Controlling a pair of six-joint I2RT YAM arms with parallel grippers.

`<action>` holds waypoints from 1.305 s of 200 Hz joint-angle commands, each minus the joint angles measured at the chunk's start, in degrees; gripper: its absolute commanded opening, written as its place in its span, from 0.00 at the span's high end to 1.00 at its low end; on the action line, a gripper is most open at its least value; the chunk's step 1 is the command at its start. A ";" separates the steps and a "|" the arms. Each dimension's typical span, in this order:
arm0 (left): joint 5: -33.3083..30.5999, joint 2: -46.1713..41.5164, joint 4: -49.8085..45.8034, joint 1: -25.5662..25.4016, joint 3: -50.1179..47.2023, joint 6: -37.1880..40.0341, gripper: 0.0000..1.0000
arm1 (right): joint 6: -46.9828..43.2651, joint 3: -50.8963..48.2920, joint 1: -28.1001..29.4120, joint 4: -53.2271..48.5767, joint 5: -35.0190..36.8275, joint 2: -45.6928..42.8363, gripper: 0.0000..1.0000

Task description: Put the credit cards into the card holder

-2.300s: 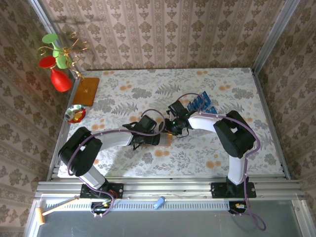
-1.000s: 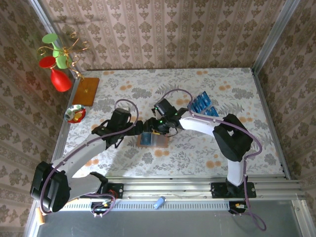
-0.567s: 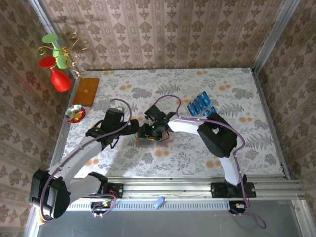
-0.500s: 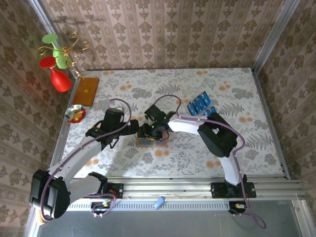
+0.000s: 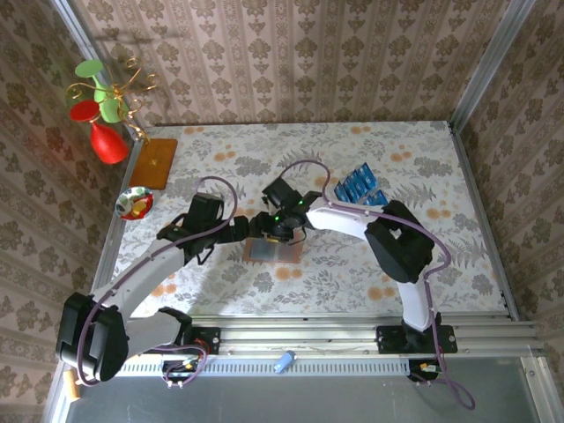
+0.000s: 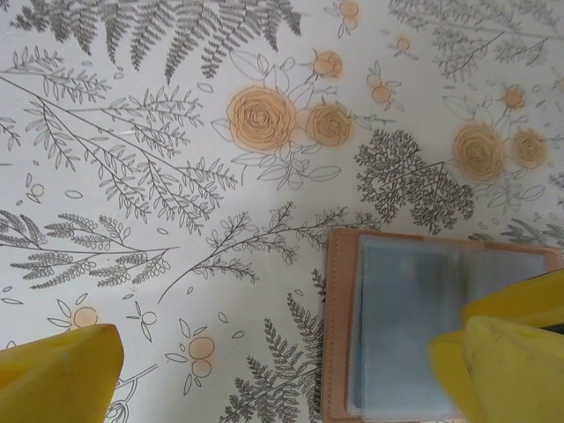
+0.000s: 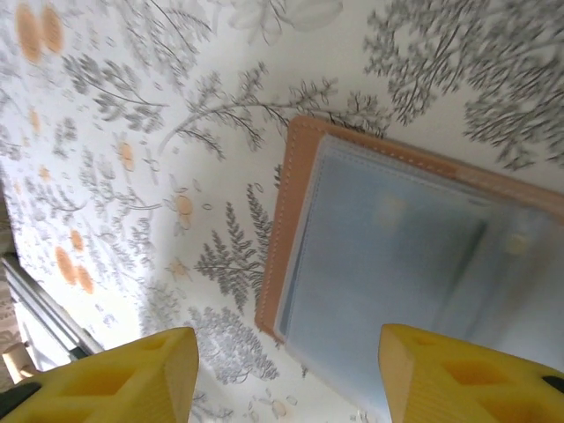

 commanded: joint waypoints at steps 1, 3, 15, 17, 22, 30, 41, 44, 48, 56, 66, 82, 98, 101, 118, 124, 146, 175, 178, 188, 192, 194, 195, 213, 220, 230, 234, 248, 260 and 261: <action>0.85 1.87 1.12 0.35 -0.58 0.55 0.00 | -2.49 -2.04 -2.05 -3.35 1.72 -6.30 0.42; 1.01 2.08 1.32 0.40 -0.68 0.52 0.00 | -2.68 -2.39 -2.26 -3.42 1.72 -6.68 0.42; 1.70 3.32 2.82 0.35 -1.06 0.56 0.00 | -3.57 -4.45 -3.78 -4.11 1.77 -9.02 0.42; 1.84 3.57 3.04 0.31 -1.15 0.56 0.00 | -3.74 -4.75 -4.04 -4.25 1.76 -9.39 0.42; 2.12 4.09 3.64 0.33 -1.33 0.55 0.00 | -4.10 -5.57 -4.71 -4.70 1.84 -10.34 0.42; 2.57 4.81 4.72 0.21 -1.78 0.48 0.00 | -4.86 -6.76 -5.92 -5.48 2.32 -11.95 0.42; 2.75 5.70 5.94 0.13 -2.57 0.21 0.00 | -6.38 -7.90 -7.58 -7.26 3.53 -13.83 0.42; 2.83 5.96 6.27 0.10 -2.79 0.20 0.00 | -6.81 -7.99 -8.09 -7.78 3.93 -14.27 0.42; 3.07 6.27 6.84 0.09 -3.06 0.21 0.00 | -7.72 -8.03 -8.70 -8.99 4.67 -14.83 0.42; 3.56 6.90 7.85 0.04 -3.59 0.20 0.00 | -9.53 -7.80 -9.91 -11.39 6.43 -15.76 0.42; 4.07 7.94 8.60 -0.03 -3.97 0.10 0.00 | -11.76 -7.08 -11.54 -14.82 8.82 -16.55 0.42; 5.02 9.55 9.80 -0.42 -4.28 0.09 0.00 | -15.62 -5.23 -14.26 -19.39 12.87 -16.97 0.42; 5.01 10.82 10.58 -1.03 -4.46 -0.13 0.00 | -19.32 -2.21 -16.85 -23.63 17.61 -16.23 0.43; 4.92 11.02 10.70 -1.16 -4.54 -0.25 0.00 | -19.97 -1.55 -17.20 -24.54 18.84 -15.97 0.43; 4.64 11.84 11.58 -1.87 -4.72 -0.66 0.00 | -23.45 2.21 -19.02 -29.28 24.97 -14.46 0.45; 4.62 12.14 11.85 -2.14 -4.72 -0.89 0.00 | -24.34 3.40 -19.62 -30.40 26.76 -13.98 0.45; 4.21 13.35 12.61 -3.02 -4.64 -1.48 0.00 | -27.23 7.10 -21.18 -34.23 32.60 -12.45 0.48; 3.85 15.02 13.53 -4.28 -4.07 -2.06 0.00 | -29.37 7.64 -22.43 -36.88 37.92 -13.77 0.50; 3.78 15.16 13.55 -4.37 -3.98 -2.10 0.00 | -29.47 7.40 -22.63 -37.09 38.27 -13.94 0.51; 3.67 15.69 13.76 -4.70 -3.84 -2.16 0.00 | -29.84 6.44 -23.26 -37.60 39.15 -14.89 0.51; 3.67 15.83 13.85 -4.81 -3.76 -2.21 0.00 | -29.92 5.91 -23.56 -37.64 39.47 -15.25 0.51; 3.67 15.88 13.93 -4.87 -3.76 -2.17 0.00 | -29.97 5.75 -23.75 -37.66 39.57 -15.47 0.52; 3.67 15.93 13.91 -4.90 -3.76 -2.17 0.00 | -29.95 5.54 -23.84 -37.65 39.63 -15.54 0.51; 3.67 16.26 14.31 -5.18 -3.78 -2.26 0.00 | -30.04 2.91 -25.14 -37.55 40.21 -17.22 0.52; 3.71 16.39 14.46 -5.32 -3.75 -2.33 0.00 | -30.07 2.09 -25.78 -37.39 40.06 -17.78 0.53; 3.77 16.62 14.68 -5.43 -3.84 -2.42 0.00 | -30.04 1.00 -26.35 -37.20 39.81 -18.38 0.53; 3.76 16.67 14.77 -5.45 -3.84 -2.43 0.00 | -30.09 0.58 -26.51 -37.05 39.64 -18.57 0.53; 3.76 16.86 15.08 -5.71 -3.93 -2.62 0.00 | -30.07 -0.56 -26.94 -37.02 39.54 -18.70 0.54; 3.71 16.94 15.37 -5.89 -4.02 -2.82 0.00 | -30.13 -1.48 -27.03 -36.71 39.30 -18.72 0.55; 3.69 16.94 15.38 -5.93 -4.06 -2.84 0.00 | -30.17 -1.58 -27.02 -36.69 39.28 -18.74 0.55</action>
